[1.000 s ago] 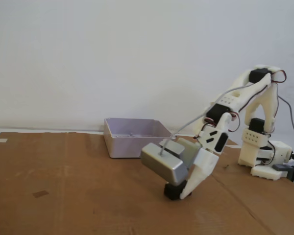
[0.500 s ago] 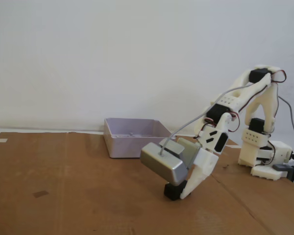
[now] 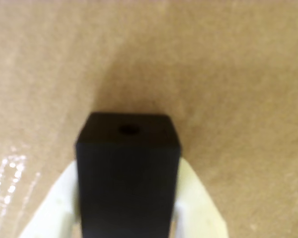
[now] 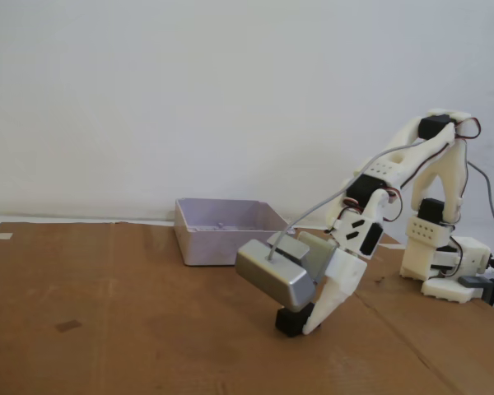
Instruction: Grasp a block and put it in the box.
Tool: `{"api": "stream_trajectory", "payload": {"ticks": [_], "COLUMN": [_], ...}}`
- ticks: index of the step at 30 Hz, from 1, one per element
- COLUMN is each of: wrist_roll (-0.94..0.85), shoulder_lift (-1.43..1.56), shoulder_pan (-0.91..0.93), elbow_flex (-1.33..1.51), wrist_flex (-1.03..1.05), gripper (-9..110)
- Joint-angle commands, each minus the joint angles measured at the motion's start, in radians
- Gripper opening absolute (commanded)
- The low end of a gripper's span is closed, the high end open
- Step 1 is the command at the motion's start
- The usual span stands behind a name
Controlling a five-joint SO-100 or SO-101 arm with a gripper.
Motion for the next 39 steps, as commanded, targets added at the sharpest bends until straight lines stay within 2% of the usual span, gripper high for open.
{"api": "stream_trajectory", "payload": {"ticks": [1, 22, 39], "wrist_roll": [-0.002, -0.005, -0.005], "shoulder_lift": [0.092, 0.328, 0.511], "shoulder_pan": [0.029, 0.13, 0.302], "elbow_flex": [-0.023, -0.023, -0.014], "wrist_flex": [0.012, 0.012, 0.012], "gripper": [0, 0, 0]}}
